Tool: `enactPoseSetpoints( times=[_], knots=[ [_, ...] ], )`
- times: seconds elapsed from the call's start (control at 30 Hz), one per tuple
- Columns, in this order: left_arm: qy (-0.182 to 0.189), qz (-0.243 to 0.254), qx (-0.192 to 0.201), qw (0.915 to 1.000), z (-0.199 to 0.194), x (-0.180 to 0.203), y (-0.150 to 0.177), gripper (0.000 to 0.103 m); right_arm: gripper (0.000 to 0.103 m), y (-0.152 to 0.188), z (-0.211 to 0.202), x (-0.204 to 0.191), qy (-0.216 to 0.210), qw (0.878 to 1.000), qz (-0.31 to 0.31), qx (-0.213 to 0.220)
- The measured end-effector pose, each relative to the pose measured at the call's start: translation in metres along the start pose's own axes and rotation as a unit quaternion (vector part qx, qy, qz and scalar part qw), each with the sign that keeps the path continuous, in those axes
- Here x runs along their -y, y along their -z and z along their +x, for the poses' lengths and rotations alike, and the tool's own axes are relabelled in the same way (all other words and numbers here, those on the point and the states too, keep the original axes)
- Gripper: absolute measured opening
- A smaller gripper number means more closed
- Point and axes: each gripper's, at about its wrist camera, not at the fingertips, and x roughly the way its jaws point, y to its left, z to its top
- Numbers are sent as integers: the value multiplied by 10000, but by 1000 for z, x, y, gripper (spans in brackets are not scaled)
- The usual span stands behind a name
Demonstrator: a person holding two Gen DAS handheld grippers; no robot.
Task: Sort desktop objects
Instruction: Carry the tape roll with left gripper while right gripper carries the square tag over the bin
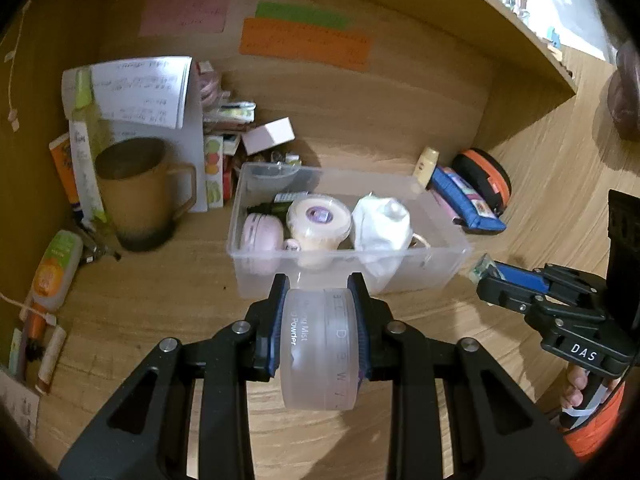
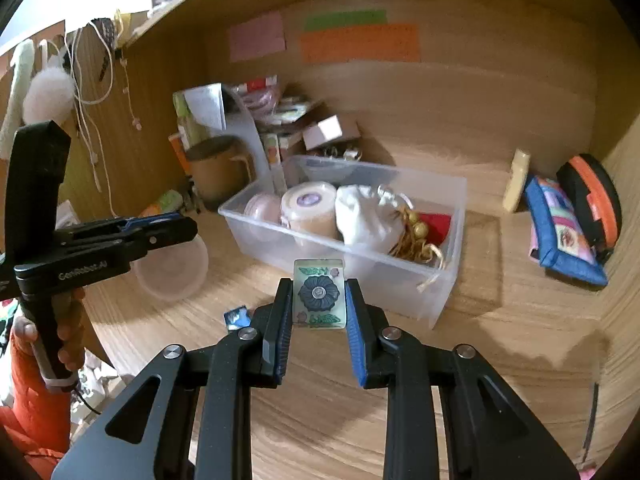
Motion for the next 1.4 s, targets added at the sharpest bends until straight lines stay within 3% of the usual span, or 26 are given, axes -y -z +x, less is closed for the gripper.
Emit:
enactPoseSetpoints(
  times=[0.5, 0.9, 1.4],
  knots=[
    [-14, 93, 38, 9999, 10, -1, -38, 29, 22, -22, -11, 20, 133, 9994, 27, 324],
    [-238, 89, 132, 9996, 29, -19, -67, 29, 22, -40, 18, 39, 245, 9995, 65, 197],
    [-292, -113, -123, 9994, 85, -44, -95, 29, 22, -59, 58, 62, 265, 9994, 201, 35]
  ],
)
